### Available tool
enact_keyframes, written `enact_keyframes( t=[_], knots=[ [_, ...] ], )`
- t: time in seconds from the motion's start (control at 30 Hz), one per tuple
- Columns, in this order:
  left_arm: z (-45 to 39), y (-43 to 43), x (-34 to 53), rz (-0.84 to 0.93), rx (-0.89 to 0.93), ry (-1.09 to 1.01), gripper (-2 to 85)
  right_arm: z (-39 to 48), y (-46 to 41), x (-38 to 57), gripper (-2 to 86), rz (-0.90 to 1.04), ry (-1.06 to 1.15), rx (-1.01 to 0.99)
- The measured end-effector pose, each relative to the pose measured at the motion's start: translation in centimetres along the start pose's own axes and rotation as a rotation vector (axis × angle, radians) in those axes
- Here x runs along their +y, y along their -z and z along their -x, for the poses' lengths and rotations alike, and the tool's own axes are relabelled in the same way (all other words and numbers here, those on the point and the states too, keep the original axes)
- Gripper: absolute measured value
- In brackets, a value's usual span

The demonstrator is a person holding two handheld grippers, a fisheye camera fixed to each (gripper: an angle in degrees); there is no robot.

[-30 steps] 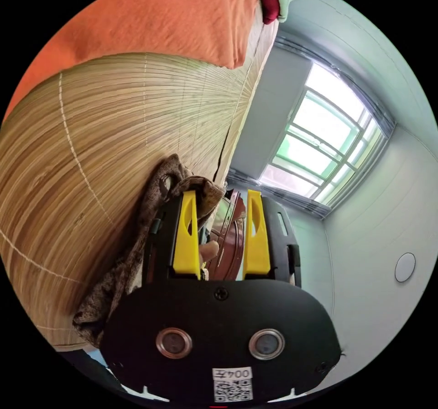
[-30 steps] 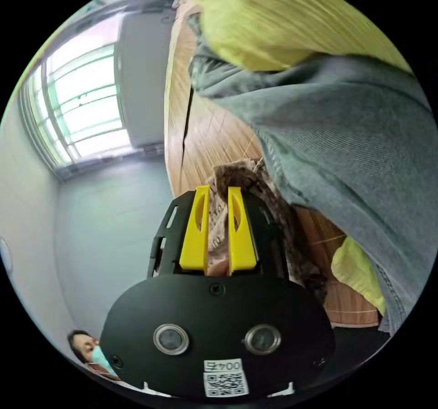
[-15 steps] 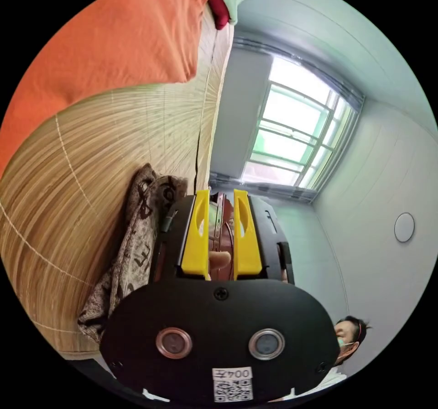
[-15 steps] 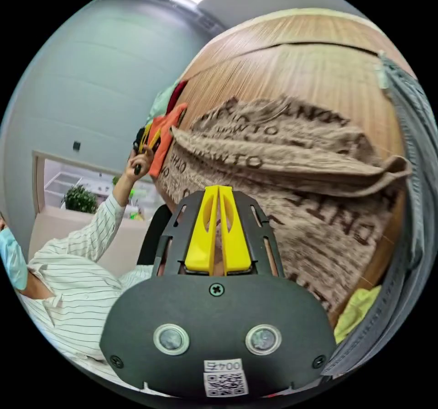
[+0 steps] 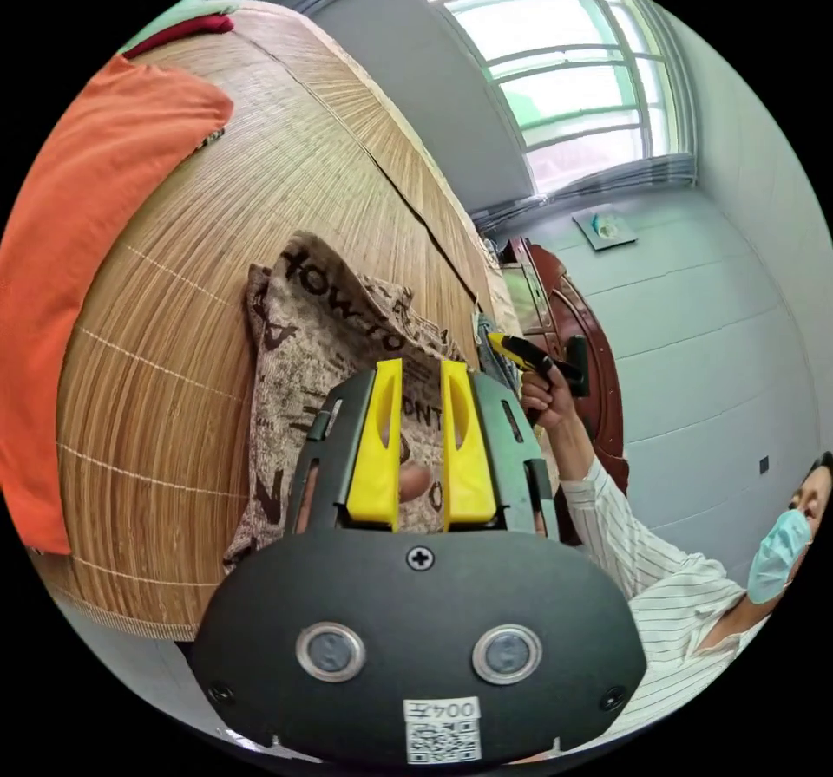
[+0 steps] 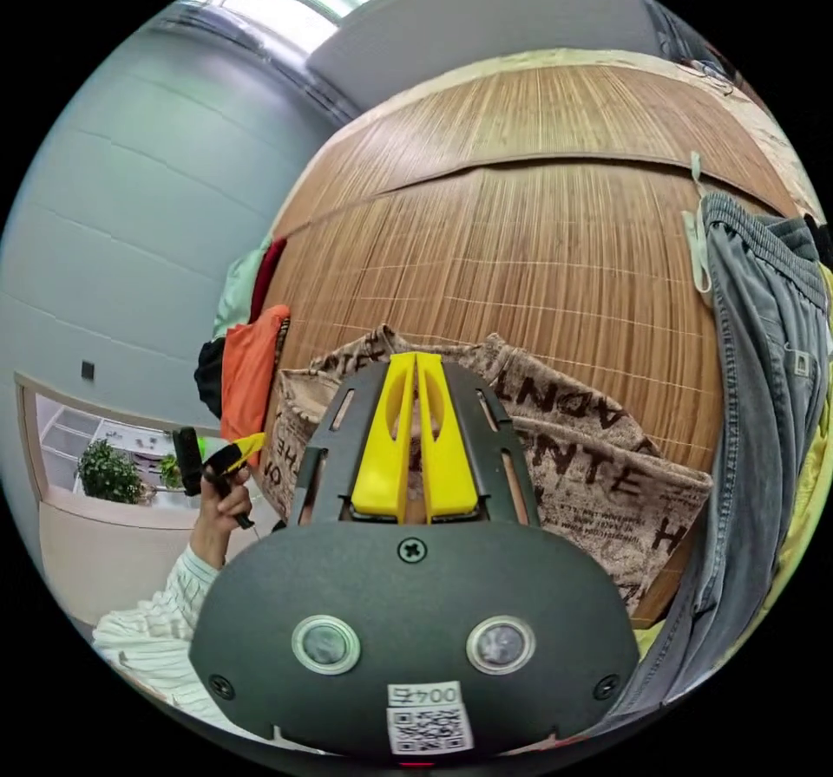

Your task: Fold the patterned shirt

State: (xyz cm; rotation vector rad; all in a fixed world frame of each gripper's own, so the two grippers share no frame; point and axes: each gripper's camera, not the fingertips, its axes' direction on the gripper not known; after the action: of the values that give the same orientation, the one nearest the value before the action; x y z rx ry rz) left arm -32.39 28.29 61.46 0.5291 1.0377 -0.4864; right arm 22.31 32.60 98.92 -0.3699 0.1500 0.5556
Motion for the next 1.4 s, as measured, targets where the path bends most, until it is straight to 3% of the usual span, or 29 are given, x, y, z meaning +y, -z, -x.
enact_keyframes(
  t=[0.2,0.33,0.5,0.63,0.83,1.0,1.2,1.4],
  knots=[
    [-6.3,-9.2,-1.7,0.196,-0.222,-0.189,3.0,-0.3,-1.1,6.5,-0.7,0.183,0.129,0.046],
    [-5.6,-13.7,-3.7,0.215,-0.527,-0.136,1.7,-4.6,-2.8,8.5,-0.7,0.187,-0.078,0.048],
    [-6.6,-9.1,-2.0,0.092,-0.322,-0.096,1.4,-3.4,2.9,12.7,-0.1,-0.005,-0.009,0.019],
    [-6.4,-0.9,4.4,0.017,-0.367,-0.163,4.1,-3.9,9.1,21.0,5.9,-0.062,0.057,0.157],
    [-1.0,8.2,14.8,-0.077,-0.349,-0.099,10.5,-10.0,14.7,33.4,10.5,-0.121,-0.180,0.151],
    [-0.5,7.7,16.7,-0.081,-0.376,-0.151,13.9,-11.4,14.3,37.0,13.3,-0.134,-0.262,0.126],
    [-0.9,5.7,15.5,-0.074,-0.339,-0.170,16.8,-12.9,13.9,37.7,15.4,-0.185,-0.369,-0.042],
    [-1.5,4.3,13.7,-0.056,-0.371,-0.137,14.0,-13.1,14.7,37.5,9.8,-0.127,-0.376,-0.006]
  ],
)
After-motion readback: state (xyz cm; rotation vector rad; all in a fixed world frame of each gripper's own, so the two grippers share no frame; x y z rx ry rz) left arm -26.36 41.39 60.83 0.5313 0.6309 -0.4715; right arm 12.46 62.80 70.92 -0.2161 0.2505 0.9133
